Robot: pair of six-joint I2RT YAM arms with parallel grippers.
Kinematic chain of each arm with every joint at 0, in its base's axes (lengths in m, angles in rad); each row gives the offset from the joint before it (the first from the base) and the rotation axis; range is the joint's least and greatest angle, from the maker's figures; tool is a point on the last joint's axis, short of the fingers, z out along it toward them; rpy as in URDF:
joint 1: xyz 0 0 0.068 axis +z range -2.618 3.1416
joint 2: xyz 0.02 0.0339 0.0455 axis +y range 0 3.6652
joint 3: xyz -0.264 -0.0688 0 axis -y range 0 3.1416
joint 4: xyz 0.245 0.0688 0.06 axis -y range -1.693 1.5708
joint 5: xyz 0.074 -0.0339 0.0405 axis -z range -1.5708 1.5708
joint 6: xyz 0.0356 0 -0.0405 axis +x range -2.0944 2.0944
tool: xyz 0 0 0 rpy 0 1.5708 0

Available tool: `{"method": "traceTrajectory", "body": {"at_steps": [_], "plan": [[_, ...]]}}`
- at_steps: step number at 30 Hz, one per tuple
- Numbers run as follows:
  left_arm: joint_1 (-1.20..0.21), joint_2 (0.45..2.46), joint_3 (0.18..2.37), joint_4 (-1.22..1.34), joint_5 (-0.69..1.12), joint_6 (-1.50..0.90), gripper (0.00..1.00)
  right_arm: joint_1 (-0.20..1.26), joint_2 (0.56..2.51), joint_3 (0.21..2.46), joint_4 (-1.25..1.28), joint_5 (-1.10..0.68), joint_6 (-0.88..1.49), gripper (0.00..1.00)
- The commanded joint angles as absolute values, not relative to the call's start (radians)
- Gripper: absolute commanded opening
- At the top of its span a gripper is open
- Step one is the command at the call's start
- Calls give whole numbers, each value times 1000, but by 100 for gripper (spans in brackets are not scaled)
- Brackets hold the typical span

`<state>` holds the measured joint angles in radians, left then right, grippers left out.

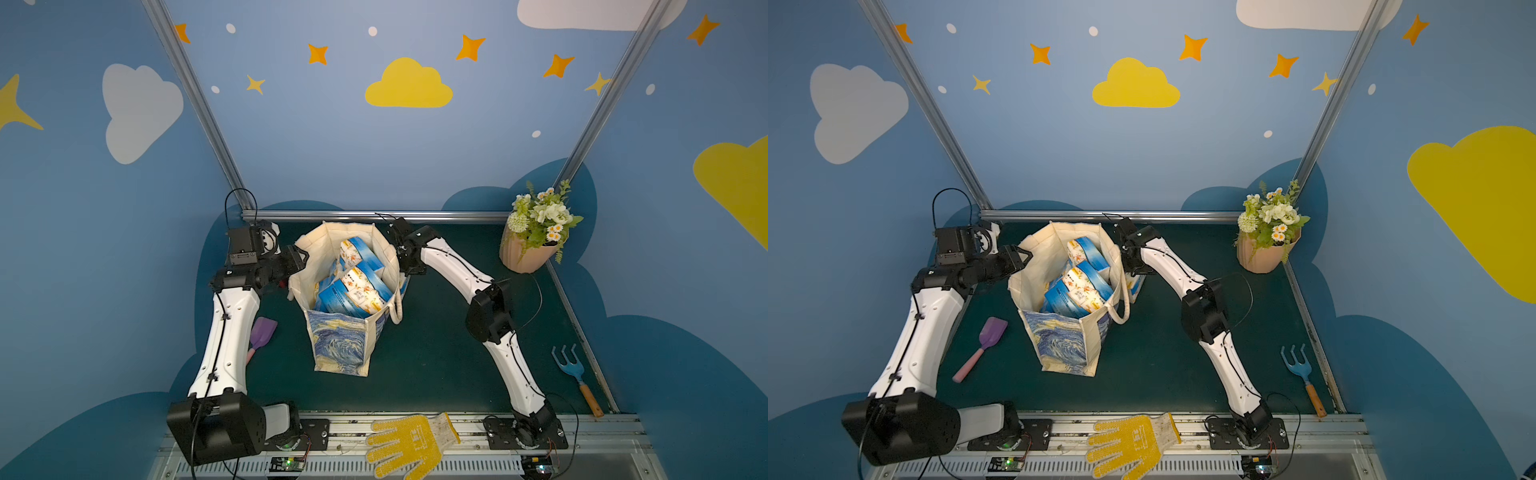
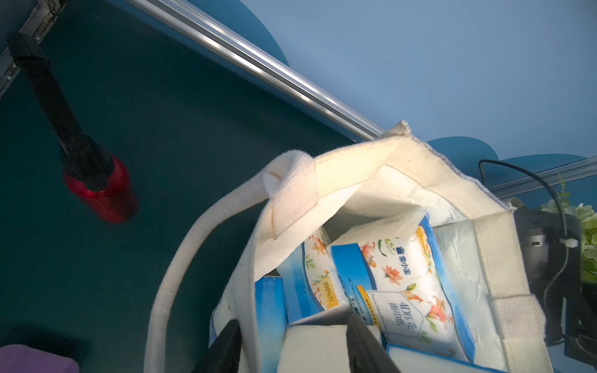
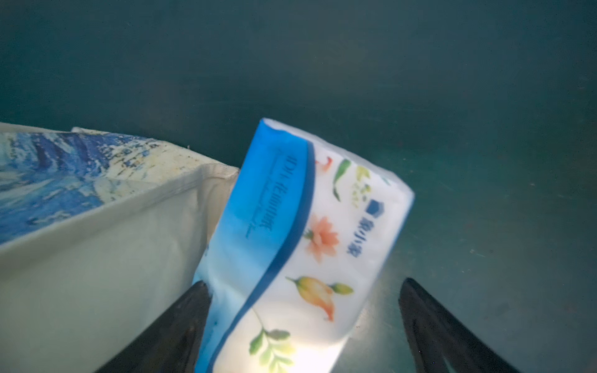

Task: Put tissues into the canvas bag
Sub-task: Pick up the pack of facial tissues from the center of the board.

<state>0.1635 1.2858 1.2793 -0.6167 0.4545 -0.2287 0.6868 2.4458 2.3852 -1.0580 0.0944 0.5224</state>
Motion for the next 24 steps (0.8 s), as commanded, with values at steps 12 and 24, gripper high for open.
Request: {"method": "traceTrajectory", "body": {"at_steps": [12, 24], "plan": [[164, 1292, 1292, -588, 463, -214, 4, 673, 2463, 2337, -1074, 48, 554, 92], [164, 1299, 1290, -589, 474, -212, 4, 650, 2457, 2250, -1071, 21, 538, 86]]}}
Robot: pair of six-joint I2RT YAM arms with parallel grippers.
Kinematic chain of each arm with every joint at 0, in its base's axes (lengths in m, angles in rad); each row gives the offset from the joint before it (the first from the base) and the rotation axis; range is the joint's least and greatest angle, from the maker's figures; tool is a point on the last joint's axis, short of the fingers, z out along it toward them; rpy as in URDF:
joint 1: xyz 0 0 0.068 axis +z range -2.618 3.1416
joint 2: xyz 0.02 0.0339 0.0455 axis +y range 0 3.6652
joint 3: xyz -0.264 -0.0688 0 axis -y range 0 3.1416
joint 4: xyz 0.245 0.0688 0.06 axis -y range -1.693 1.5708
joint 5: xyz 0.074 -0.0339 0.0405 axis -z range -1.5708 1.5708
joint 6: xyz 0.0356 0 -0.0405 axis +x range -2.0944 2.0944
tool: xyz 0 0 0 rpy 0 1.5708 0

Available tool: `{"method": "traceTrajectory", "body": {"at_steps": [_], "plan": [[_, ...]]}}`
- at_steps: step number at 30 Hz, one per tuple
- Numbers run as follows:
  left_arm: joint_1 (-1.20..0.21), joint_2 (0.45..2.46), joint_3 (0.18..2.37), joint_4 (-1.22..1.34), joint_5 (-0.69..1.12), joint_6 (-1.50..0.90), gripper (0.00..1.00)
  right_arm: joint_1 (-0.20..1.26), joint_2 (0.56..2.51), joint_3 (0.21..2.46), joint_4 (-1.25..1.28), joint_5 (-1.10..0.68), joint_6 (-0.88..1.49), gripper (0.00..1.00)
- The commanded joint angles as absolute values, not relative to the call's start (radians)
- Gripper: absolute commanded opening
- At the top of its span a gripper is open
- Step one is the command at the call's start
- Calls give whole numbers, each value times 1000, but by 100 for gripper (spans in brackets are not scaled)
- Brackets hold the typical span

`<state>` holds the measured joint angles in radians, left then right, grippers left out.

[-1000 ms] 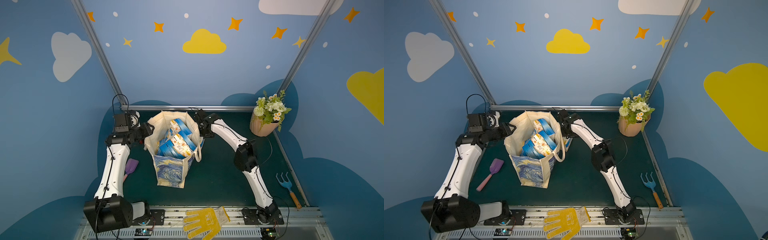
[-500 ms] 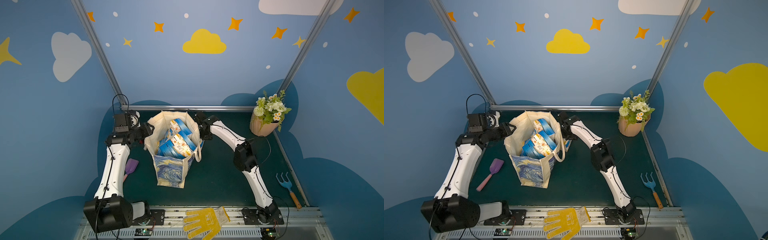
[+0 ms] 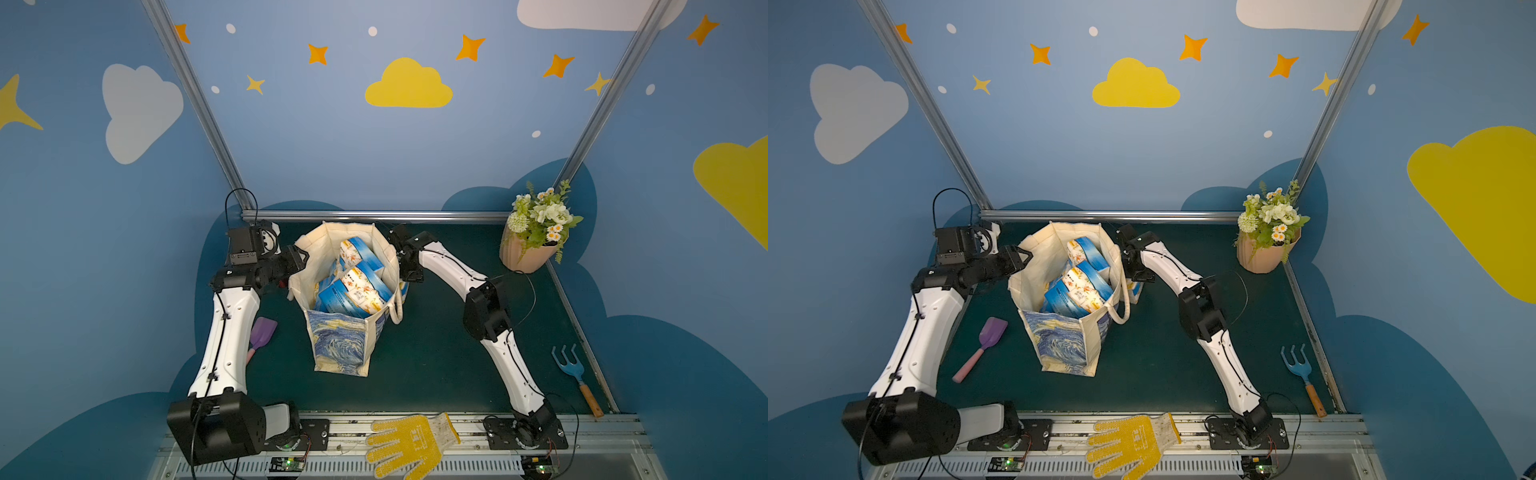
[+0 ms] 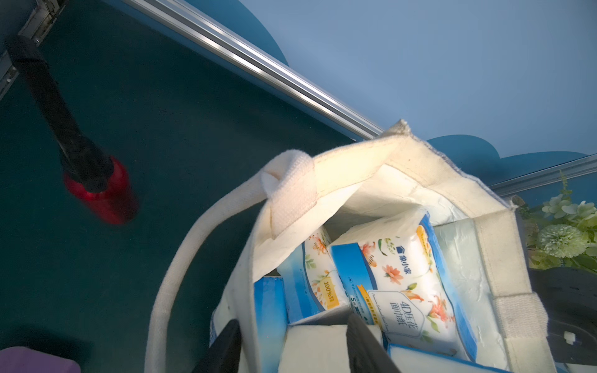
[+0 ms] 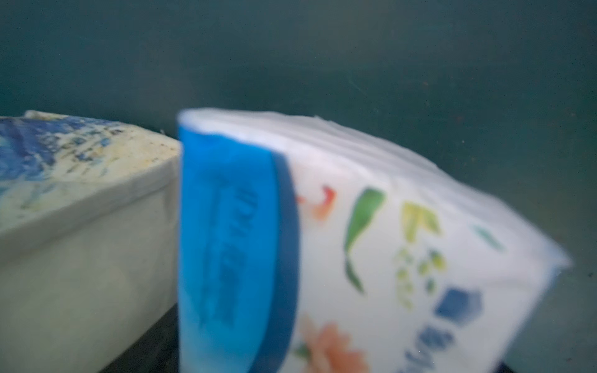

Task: Put tissues into the canvas bag
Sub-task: Pick up the pack of facial tissues from the center of the board, then place the pack of facial tissues in the canvas bag.

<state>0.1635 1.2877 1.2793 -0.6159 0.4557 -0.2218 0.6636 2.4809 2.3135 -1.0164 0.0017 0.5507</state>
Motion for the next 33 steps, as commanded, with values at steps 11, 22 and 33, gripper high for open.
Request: {"method": "traceTrajectory", "body": {"at_steps": [11, 22, 33], "plan": [[164, 1301, 1284, -590, 487, -216, 4, 596, 2235, 2074, -1010, 44, 497, 37], [157, 1295, 1292, -613, 497, -207, 4, 656, 1831, 2139, -910, 144, 265, 38], [141, 1268, 1291, -598, 499, -219, 4, 874, 1865, 2242, -557, -221, 275, 41]]}}
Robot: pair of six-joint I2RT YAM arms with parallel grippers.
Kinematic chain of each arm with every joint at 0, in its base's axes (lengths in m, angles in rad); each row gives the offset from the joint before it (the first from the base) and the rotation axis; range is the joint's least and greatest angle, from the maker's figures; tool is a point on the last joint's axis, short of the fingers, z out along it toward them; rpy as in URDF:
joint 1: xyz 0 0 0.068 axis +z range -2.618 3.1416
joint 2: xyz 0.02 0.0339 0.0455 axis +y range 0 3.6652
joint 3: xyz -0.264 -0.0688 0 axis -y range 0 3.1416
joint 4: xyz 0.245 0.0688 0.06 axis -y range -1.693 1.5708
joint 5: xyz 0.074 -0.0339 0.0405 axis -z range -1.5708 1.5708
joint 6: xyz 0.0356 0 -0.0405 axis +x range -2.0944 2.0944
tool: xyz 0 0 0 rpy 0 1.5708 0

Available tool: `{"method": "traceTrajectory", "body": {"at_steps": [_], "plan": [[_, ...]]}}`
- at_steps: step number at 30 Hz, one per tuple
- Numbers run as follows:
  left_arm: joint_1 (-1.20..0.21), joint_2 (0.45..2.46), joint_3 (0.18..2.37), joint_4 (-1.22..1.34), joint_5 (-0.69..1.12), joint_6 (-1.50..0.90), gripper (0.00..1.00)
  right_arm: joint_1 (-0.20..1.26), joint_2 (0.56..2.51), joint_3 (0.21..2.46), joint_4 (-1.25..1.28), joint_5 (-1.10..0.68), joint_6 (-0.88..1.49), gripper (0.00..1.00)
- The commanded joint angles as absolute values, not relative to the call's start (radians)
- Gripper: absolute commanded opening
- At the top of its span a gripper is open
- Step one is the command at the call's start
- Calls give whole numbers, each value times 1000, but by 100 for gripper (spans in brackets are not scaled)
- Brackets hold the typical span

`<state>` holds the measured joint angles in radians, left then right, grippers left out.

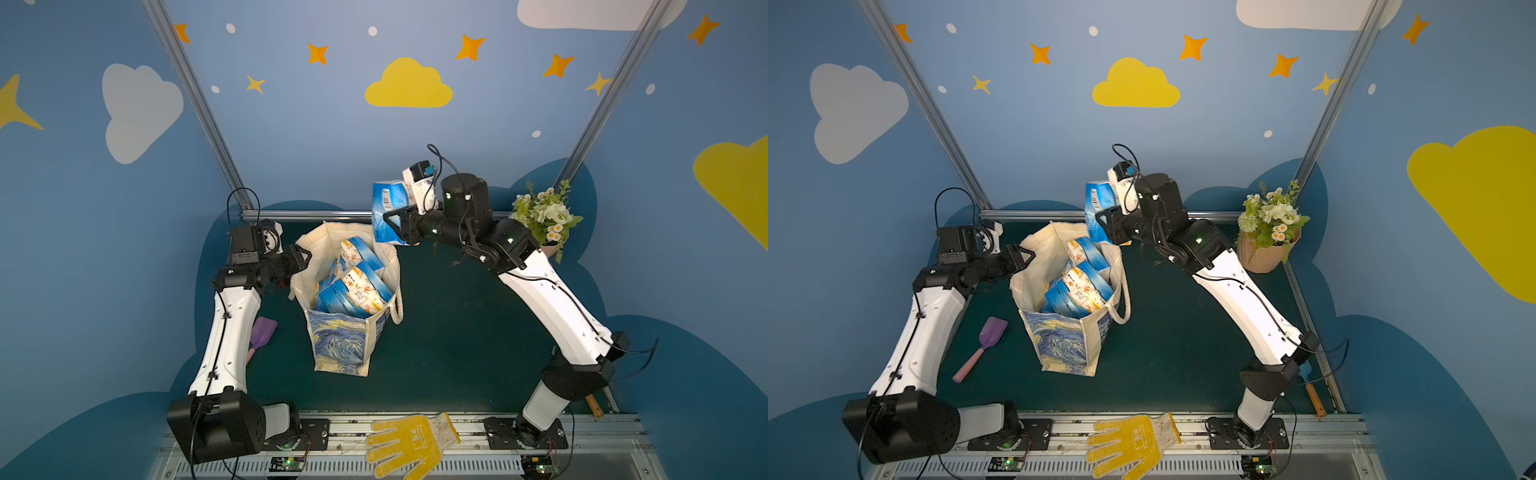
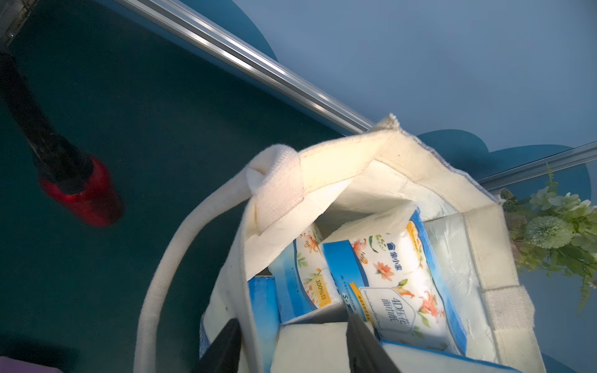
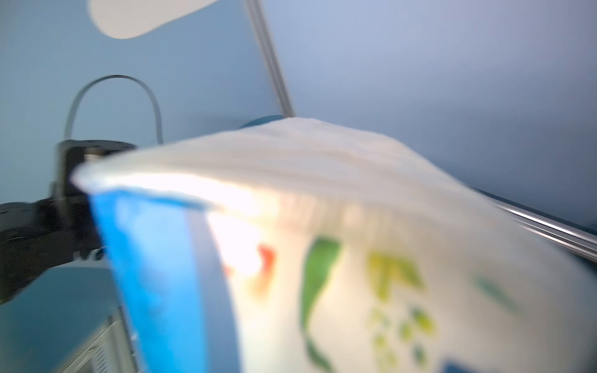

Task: Put tissues into the canvas bag
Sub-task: Place the pack of facial tissues in the canvas bag.

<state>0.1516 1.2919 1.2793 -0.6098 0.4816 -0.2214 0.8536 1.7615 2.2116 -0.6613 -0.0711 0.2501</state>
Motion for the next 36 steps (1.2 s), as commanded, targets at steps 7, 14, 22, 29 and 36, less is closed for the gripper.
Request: {"method": "traceTrajectory", "body": {"at_steps": [7, 14, 22, 29, 36], "plan": [[137, 1237, 1298, -613, 499, -213, 4, 940, 2201, 2681, -693, -274, 245, 43], [136, 1204, 1290, -618, 480, -198, 4, 939, 2275, 2649, -728, -208, 262, 52], [136, 1209, 1281, -597, 463, -212, 4, 940, 2262, 2621, -790, -212, 236, 74], [138, 1208, 1278, -597, 443, -209, 4, 939, 2158, 2539, -751, -115, 188, 76], [138, 1215, 1252, -541, 494, -247, 4, 929, 2041, 2404, -646, -36, 136, 75]]}}
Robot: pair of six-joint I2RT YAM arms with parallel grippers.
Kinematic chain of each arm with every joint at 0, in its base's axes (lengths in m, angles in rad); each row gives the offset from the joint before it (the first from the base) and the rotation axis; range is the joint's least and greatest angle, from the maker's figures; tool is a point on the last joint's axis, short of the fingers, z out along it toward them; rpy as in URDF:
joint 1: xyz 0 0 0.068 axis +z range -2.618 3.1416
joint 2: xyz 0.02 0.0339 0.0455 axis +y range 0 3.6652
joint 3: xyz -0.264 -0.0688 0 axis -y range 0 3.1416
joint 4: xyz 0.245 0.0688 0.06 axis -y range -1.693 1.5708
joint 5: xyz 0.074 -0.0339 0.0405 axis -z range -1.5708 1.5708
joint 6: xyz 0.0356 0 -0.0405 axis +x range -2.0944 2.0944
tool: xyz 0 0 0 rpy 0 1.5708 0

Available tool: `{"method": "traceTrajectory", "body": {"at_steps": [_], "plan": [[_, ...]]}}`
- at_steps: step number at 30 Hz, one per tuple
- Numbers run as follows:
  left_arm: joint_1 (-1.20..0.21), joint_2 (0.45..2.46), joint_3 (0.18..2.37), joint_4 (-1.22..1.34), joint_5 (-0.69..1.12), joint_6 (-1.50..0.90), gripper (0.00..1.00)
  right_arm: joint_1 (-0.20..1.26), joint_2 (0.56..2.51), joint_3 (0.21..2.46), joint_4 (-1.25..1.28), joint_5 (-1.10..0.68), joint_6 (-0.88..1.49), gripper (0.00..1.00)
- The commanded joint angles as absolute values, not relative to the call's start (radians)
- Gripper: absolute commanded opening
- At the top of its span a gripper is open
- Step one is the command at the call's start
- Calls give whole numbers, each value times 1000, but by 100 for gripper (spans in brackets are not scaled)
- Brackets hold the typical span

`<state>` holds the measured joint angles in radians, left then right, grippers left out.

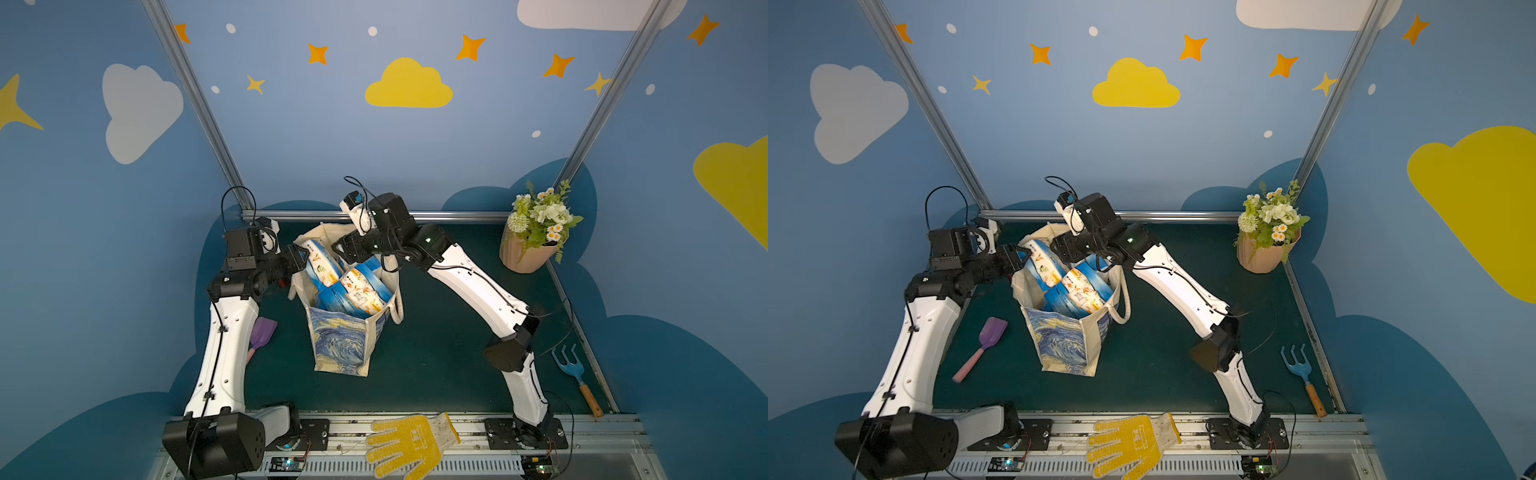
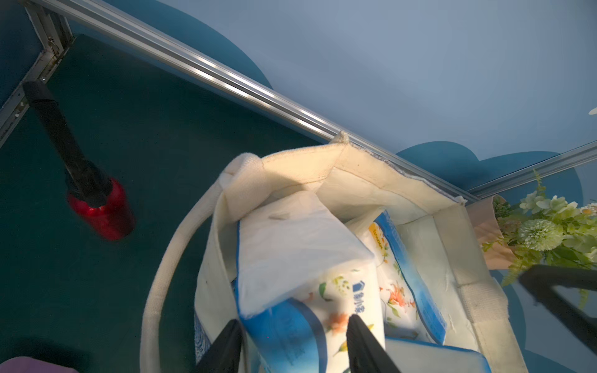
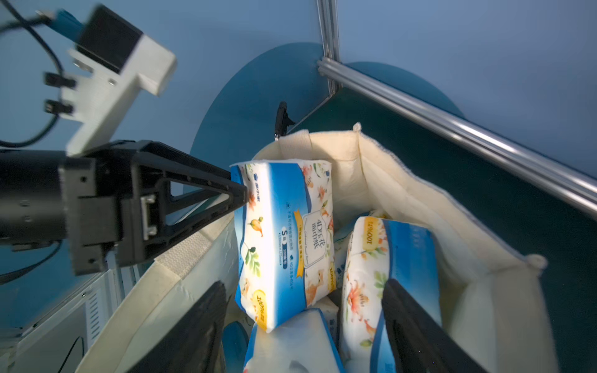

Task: Put tissues into the canvas bag
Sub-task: Place the pack of facial tissues in the canvas bag, then reset both arms

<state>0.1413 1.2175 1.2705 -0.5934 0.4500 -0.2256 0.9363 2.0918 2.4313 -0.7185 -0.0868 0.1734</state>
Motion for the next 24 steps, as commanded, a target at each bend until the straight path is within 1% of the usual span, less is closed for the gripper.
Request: {"method": "traceTrajectory", "body": {"at_steps": [1, 3, 4, 7, 10, 11, 12, 17, 19, 21, 23, 24], "plan": [[138, 1221, 1252, -536, 511, -255, 4, 927, 2044, 2409, -648, -30, 134, 74], [136, 1227, 1256, -535, 503, -272, 4, 923, 2066, 2443, -673, -28, 129, 68], [136, 1222, 1256, -534, 480, -275, 4, 922, 2076, 2465, -690, -29, 128, 67], [138, 1174, 1243, -492, 401, -285, 4, 922, 2082, 2480, -721, -18, 125, 69], [138, 1102, 1221, -431, 344, -262, 5, 911, 2025, 2398, -692, -10, 105, 74], [138, 1076, 1212, -411, 309, -255, 13, 903, 1992, 2348, -667, -14, 99, 76], [137, 1051, 1203, -395, 275, -251, 18, 895, 1959, 2301, -643, -15, 100, 77], [141, 961, 1156, -336, 79, -209, 39, 798, 1721, 2008, -503, -21, 131, 78], [144, 960, 1155, -349, 45, -203, 45, 736, 1615, 1895, -466, -26, 155, 79], [145, 973, 1151, -357, 31, -207, 56, 677, 1500, 1787, -438, -9, 162, 80], [146, 992, 1140, -359, 29, -221, 68, 627, 1389, 1676, -412, 33, 133, 87], [146, 1002, 1128, -351, 19, -233, 73, 609, 1346, 1633, -406, 55, 115, 89]]}}
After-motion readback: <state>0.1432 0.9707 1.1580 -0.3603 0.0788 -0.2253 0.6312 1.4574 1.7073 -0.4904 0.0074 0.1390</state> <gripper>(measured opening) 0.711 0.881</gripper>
